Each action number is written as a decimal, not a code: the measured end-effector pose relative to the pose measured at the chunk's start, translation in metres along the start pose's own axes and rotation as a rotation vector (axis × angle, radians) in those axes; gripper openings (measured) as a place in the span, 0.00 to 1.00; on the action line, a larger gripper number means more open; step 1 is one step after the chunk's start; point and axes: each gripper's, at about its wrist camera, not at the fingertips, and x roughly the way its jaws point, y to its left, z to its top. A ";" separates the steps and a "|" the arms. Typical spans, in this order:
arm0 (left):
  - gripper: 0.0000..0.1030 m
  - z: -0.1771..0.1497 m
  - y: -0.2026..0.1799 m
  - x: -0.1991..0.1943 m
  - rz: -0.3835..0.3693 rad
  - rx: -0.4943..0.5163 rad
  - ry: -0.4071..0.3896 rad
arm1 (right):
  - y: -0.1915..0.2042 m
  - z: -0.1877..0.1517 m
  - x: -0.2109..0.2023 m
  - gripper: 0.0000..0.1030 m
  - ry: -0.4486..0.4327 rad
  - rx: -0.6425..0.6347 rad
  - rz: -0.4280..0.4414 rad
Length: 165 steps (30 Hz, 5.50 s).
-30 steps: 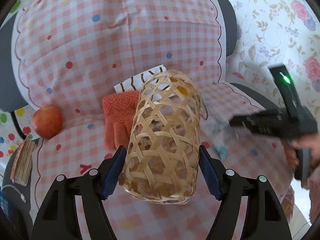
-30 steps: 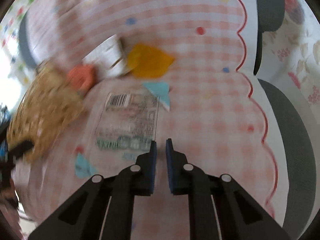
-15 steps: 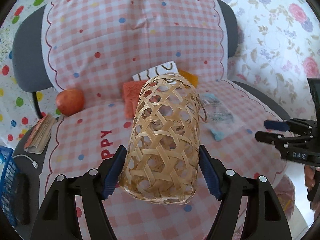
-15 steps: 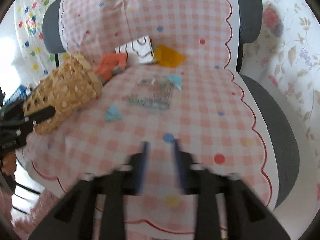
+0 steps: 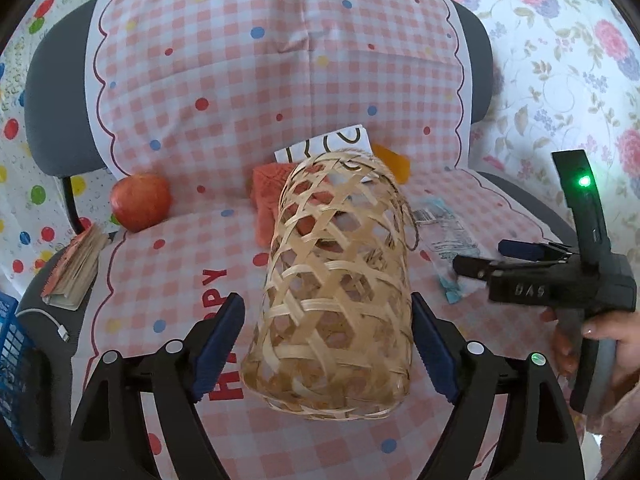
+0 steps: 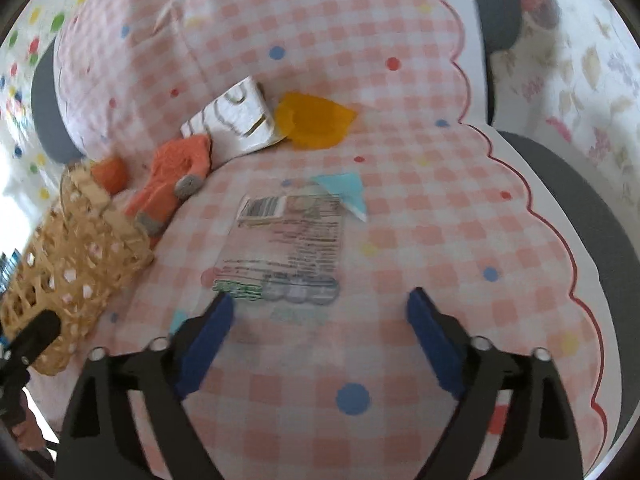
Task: Collect trash
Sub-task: 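Grasp the clear plastic wrapper with the right gripper while the left gripper holds the basket, then carry basket and wrapper to the pink bin and open both grippers, then move both tools back over the chair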
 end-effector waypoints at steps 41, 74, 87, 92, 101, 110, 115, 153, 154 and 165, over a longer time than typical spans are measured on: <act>0.58 0.021 0.007 -0.015 0.046 -0.006 -0.018 | -0.004 -0.043 -0.177 0.01 -0.319 0.062 0.034; 0.67 0.014 -0.014 -0.024 -0.002 0.027 -0.020 | 0.006 -0.064 -0.190 0.01 -0.338 0.035 0.022; 0.68 -0.023 -0.087 -0.100 -0.143 0.079 -0.128 | -0.020 -0.113 -0.236 0.01 -0.375 0.105 -0.107; 0.68 -0.042 -0.128 -0.107 -0.234 0.142 -0.136 | -0.038 -0.146 -0.257 0.01 -0.379 0.140 -0.205; 0.68 -0.075 -0.203 -0.097 -0.404 0.246 -0.114 | -0.067 -0.209 -0.290 0.01 -0.355 0.205 -0.406; 0.68 -0.106 -0.260 -0.076 -0.523 0.345 -0.044 | -0.092 -0.252 -0.287 0.01 -0.271 0.260 -0.528; 0.68 -0.117 -0.282 -0.058 -0.536 0.386 0.016 | -0.110 -0.268 -0.273 0.01 -0.216 0.319 -0.527; 0.84 -0.052 -0.154 -0.051 -0.273 0.204 -0.009 | -0.083 -0.152 -0.259 0.21 -0.335 0.234 -0.241; 0.84 -0.048 -0.141 -0.052 -0.253 0.184 -0.015 | -0.076 -0.142 -0.254 0.21 -0.335 0.218 -0.220; 0.84 0.006 -0.011 -0.026 0.014 0.002 -0.025 | -0.017 -0.041 -0.174 0.22 -0.270 0.084 -0.043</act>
